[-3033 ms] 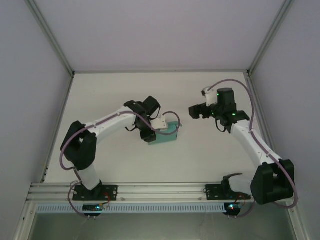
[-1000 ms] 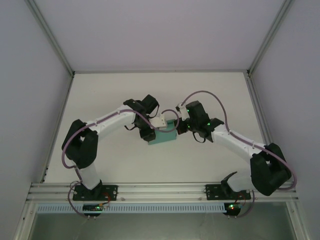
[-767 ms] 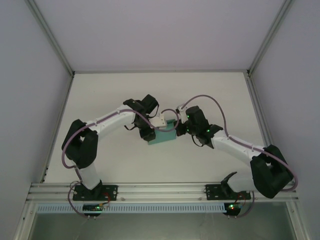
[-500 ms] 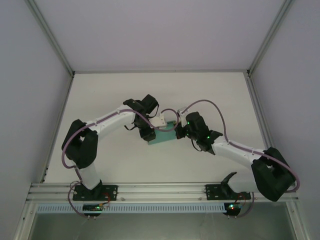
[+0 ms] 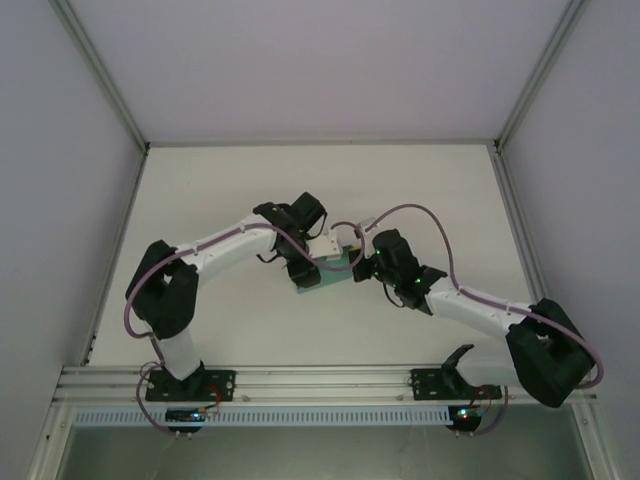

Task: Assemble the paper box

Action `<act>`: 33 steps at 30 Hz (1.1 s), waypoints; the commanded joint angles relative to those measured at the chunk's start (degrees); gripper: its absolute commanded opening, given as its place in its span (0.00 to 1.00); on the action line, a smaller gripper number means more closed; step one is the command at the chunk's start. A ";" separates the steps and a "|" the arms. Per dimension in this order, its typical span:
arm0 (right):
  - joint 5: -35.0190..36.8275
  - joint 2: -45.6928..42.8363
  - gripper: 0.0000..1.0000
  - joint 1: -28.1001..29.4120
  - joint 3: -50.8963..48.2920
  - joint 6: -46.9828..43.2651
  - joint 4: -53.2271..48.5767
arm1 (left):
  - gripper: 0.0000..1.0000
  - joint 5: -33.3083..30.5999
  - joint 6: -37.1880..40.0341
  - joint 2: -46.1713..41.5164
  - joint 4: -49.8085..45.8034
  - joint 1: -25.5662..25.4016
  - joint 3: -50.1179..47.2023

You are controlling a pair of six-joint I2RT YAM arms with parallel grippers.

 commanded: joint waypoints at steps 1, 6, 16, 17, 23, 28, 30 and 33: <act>0.90 3.39 0.00 0.87 -1.09 1.96 -11.48 | 0.80 -1.86 -1.53 -3.58 1.28 -0.37 1.29; 1.62 3.78 0.00 1.54 0.25 2.40 -13.03 | 1.00 -5.57 -4.78 -6.46 2.58 -0.31 0.35; 3.03 3.50 0.00 2.30 2.36 2.96 -16.30 | 0.81 -15.76 -20.83 -18.37 6.85 0.96 -9.95; 3.19 3.51 0.00 2.41 2.57 3.08 -16.68 | 0.74 -15.78 -22.60 -19.59 6.24 1.03 -10.77; 2.83 3.69 0.00 2.59 3.93 3.14 -18.42 | 0.50 -12.51 -23.72 -23.15 9.05 1.01 -14.46; 2.16 4.18 0.00 2.53 4.90 3.17 -19.24 | 0.43 -12.69 -23.33 -20.62 8.45 1.11 -13.98; 2.06 4.31 0.00 2.57 5.17 3.14 -19.58 | 0.35 -13.14 -23.60 -19.29 7.26 1.09 -13.30; 1.45 4.40 0.00 2.68 5.50 3.14 -20.03 | 0.30 -13.31 -24.10 -17.99 6.15 1.07 -12.61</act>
